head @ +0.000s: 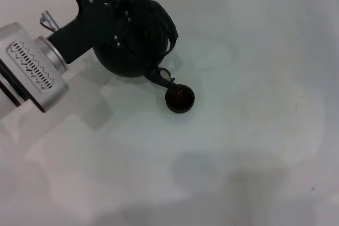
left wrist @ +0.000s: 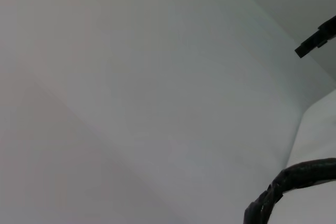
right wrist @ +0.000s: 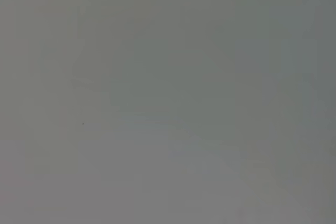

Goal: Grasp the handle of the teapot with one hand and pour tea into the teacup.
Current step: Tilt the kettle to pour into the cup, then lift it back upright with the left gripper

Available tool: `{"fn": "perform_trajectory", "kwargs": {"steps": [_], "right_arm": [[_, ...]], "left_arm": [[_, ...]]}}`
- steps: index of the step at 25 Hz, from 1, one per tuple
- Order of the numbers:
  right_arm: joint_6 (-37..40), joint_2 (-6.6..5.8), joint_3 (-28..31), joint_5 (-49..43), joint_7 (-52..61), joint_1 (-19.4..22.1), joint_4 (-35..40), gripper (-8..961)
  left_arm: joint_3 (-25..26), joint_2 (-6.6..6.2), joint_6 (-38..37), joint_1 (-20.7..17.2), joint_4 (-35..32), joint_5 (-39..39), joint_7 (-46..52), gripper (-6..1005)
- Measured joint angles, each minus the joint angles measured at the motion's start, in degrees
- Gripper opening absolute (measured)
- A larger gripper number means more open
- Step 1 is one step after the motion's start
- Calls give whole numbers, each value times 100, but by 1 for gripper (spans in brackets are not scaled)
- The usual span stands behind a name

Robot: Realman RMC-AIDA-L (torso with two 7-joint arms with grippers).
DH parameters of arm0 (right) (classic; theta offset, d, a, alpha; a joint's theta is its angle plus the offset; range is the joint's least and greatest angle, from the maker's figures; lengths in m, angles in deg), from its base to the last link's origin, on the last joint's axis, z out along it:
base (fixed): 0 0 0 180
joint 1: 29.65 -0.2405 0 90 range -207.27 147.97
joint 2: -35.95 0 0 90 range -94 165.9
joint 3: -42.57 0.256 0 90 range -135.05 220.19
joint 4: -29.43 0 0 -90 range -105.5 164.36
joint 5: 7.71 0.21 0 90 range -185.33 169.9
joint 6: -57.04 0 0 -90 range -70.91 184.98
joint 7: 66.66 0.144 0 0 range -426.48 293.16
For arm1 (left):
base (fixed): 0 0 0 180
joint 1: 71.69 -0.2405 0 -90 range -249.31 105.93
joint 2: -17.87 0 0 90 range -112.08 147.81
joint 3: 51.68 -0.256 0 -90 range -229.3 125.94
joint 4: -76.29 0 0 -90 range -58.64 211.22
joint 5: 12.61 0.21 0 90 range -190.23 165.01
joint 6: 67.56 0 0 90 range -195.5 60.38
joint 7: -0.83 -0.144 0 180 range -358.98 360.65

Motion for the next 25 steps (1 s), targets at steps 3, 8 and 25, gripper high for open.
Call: {"fn": "perform_trajectory", "kwargs": {"steps": [3,8,25], "right_arm": [[-6,0,-1,-2,0,0,1,827],[-55,0,1,-3,0,7,3,827],[-148,0,16,-2,-2,18,4,827]], "left_arm": [[1,4,-9,-13,1,-29,0,99],[23,7,-15,-43,12,-34,5,98],[73,0,-248,-68,159,-67,285,98]]}}
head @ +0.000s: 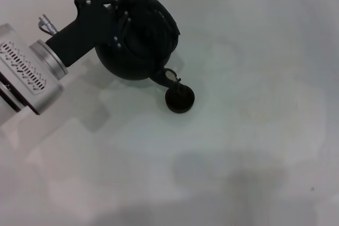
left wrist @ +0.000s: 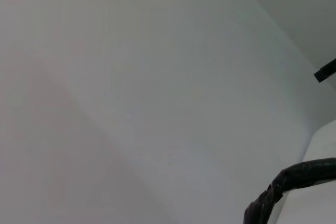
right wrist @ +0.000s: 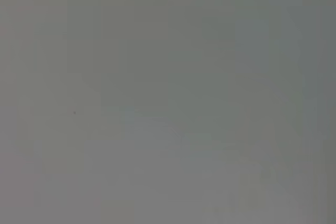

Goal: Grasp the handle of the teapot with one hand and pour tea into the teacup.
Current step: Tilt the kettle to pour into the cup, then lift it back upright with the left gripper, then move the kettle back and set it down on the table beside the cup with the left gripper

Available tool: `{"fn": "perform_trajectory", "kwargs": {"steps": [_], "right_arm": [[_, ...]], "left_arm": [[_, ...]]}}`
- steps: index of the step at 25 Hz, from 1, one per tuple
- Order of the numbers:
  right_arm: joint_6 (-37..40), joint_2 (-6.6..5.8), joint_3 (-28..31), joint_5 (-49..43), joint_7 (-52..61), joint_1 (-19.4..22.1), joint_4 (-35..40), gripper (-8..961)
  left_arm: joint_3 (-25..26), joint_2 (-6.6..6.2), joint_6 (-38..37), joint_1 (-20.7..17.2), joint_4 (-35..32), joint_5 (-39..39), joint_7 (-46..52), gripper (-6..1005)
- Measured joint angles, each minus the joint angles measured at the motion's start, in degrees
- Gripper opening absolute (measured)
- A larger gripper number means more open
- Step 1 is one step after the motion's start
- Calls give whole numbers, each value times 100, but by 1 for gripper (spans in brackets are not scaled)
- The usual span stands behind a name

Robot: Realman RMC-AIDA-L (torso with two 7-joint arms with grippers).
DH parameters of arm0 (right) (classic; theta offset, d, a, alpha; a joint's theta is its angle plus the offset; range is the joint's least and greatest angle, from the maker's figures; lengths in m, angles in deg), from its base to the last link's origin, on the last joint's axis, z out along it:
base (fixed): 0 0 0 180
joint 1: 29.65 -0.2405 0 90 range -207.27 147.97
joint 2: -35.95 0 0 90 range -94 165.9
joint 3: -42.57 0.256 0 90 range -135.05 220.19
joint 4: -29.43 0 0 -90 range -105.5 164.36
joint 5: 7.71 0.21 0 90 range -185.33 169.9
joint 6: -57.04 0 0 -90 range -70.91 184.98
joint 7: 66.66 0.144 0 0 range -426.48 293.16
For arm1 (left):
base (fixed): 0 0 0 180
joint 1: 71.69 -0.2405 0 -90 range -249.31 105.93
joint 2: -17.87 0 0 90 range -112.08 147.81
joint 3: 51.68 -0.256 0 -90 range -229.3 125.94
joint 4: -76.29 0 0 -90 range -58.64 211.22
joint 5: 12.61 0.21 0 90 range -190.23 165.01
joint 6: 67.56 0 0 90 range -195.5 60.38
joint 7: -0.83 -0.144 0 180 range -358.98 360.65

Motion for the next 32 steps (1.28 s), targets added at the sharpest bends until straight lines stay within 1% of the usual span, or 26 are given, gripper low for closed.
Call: {"fn": "perform_trajectory", "kwargs": {"steps": [5,7,9,13,16,17,20,21,23,26,29,32], "right_arm": [[0,0,1,0,0,8,0,828],[0,0,1,0,0,8,-5,828],[0,0,4,0,0,8,-8,828],[-3,0,17,6,30,9,-9,828],[-5,0,19,7,41,8,-9,828],[-6,0,19,8,42,8,-10,828],[-12,0,19,9,43,9,-10,828],[-14,0,19,9,43,8,-10,828],[-15,0,19,10,44,7,-9,828],[-17,0,19,10,44,3,-9,828],[-71,-7,19,10,44,-1,29,828],[-93,-8,19,9,44,-12,41,828]], "left_arm": [[19,4,-11,-16,61,-80,3,98],[64,5,-69,-41,182,-398,4,98],[72,6,-102,-59,220,-522,4,98],[75,8,-259,-198,295,-990,69,99],[76,9,-444,-340,379,-1414,461,99],[76,9,-444,-340,379,-1414,461,99],[77,9,-544,-448,507,-1789,732,99],[77,9,-582,-521,646,-2066,862,99],[77,10,-590,-551,722,-2213,894,99],[78,16,-596,-634,983,-2720,965,99],[86,17,-597,-748,1146,-2987,1084,99],[86,21,-597,-910,1212,-3048,1490,98]]}}
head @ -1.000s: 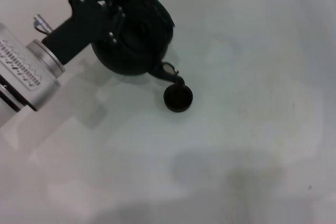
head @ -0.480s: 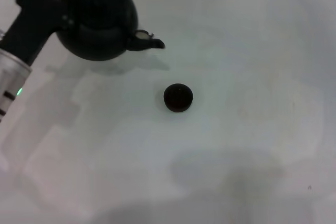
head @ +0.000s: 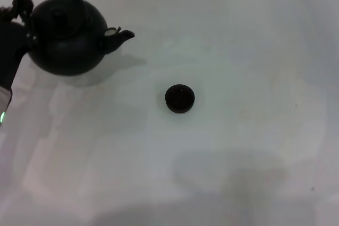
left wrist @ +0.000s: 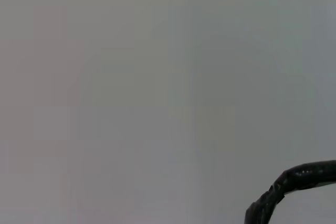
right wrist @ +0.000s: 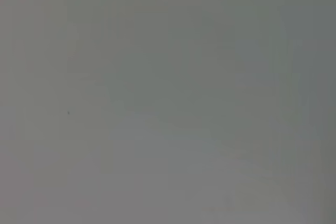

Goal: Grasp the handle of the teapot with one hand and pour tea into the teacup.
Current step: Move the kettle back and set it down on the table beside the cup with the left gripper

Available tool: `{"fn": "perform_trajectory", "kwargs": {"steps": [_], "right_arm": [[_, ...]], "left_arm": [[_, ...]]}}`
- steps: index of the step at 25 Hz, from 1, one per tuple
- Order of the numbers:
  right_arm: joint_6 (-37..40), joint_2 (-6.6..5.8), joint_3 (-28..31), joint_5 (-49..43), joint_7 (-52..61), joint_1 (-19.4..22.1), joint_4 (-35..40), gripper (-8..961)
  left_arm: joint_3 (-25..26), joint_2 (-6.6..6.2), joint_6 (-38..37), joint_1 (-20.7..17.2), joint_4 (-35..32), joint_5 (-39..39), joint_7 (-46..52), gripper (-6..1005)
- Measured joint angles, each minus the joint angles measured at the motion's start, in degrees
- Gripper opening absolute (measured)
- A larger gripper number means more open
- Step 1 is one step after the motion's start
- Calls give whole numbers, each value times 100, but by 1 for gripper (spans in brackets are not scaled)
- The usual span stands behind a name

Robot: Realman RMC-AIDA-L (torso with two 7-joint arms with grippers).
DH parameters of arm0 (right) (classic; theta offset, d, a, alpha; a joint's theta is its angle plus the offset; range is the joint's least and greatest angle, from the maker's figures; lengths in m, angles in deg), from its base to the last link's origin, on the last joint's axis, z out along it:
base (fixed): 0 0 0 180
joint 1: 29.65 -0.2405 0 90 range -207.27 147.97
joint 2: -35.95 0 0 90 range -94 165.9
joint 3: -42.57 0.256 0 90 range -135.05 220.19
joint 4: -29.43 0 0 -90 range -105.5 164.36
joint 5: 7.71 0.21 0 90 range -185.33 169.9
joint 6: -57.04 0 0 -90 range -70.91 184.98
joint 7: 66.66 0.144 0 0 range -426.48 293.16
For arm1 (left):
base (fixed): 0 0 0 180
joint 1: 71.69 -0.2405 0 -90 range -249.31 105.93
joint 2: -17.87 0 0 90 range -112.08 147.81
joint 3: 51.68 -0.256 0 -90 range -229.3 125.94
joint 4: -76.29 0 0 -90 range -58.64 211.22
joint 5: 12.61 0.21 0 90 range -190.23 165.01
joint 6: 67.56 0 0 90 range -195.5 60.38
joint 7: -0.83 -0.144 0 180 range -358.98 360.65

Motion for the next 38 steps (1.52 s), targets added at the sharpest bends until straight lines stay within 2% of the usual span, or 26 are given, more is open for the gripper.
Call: {"fn": "perform_trajectory", "kwargs": {"steps": [14,20,24,30,38], "right_arm": [[-52,-10,0,0,0,-33,47,827],[-53,-10,0,-1,0,-33,48,828],[-53,-10,0,-1,0,-33,38,828],[-53,-4,0,-1,0,-16,8,828],[-53,7,0,-1,0,1,-5,827]], "left_arm": [[0,6,53,-279,410,55,205,98],[-34,6,122,-290,423,73,205,97],[-25,0,530,-247,434,230,223,97],[-4,3,558,-244,436,344,227,97],[-10,1,437,-306,422,347,213,213]]}}
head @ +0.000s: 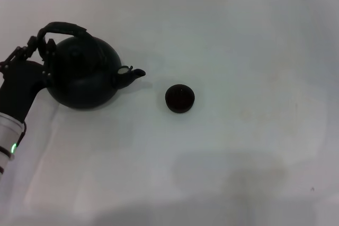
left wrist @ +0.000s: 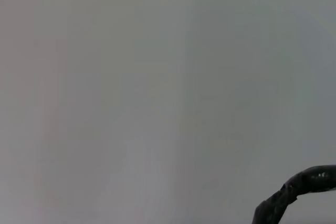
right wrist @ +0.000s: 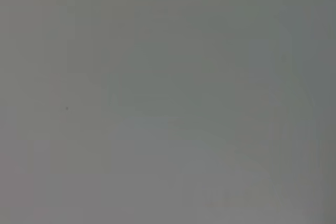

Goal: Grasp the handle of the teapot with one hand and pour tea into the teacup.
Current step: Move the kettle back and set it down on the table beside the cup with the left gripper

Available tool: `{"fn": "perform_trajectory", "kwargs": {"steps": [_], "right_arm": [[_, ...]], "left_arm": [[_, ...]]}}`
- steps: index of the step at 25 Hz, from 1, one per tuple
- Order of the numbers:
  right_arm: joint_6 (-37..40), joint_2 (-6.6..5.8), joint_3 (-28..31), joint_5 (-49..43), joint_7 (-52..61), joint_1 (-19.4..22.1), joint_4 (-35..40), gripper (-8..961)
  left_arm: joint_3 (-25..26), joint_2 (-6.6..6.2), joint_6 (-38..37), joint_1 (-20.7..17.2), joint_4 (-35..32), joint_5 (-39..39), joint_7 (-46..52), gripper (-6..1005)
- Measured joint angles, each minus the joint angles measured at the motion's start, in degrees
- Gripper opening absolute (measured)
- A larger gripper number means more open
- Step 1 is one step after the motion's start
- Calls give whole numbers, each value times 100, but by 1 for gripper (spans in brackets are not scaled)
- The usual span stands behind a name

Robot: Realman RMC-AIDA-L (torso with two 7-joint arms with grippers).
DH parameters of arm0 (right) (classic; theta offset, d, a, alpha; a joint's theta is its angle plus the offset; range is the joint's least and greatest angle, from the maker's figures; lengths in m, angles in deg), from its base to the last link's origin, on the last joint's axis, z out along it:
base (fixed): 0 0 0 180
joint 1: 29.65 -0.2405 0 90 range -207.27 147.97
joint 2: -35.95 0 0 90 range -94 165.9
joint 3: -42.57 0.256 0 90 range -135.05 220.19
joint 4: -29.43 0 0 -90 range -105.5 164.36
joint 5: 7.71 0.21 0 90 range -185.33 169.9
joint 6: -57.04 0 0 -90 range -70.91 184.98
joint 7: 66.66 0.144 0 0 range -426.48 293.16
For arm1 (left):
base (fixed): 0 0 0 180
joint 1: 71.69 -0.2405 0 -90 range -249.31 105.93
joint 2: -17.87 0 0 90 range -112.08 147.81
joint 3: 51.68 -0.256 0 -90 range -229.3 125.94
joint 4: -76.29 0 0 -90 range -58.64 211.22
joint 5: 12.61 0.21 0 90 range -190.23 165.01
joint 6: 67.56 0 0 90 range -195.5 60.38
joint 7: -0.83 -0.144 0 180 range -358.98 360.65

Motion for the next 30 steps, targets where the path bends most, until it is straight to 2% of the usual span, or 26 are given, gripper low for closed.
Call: {"fn": "perform_trajectory", "kwargs": {"steps": [6,12,22,30], "right_arm": [[0,1,0,0,0,-5,-1,827],[0,1,0,0,0,-8,11,827],[0,-23,0,0,0,-32,132,828],[-136,-33,0,0,0,-62,313,828]], "left_arm": [[0,-13,0,-2,-34,-2,5,355],[-18,-19,-53,-2,-20,-3,13,607],[-46,-61,-570,-289,-79,237,337,606],[-30,-35,-982,-633,-72,367,464,605]]}}
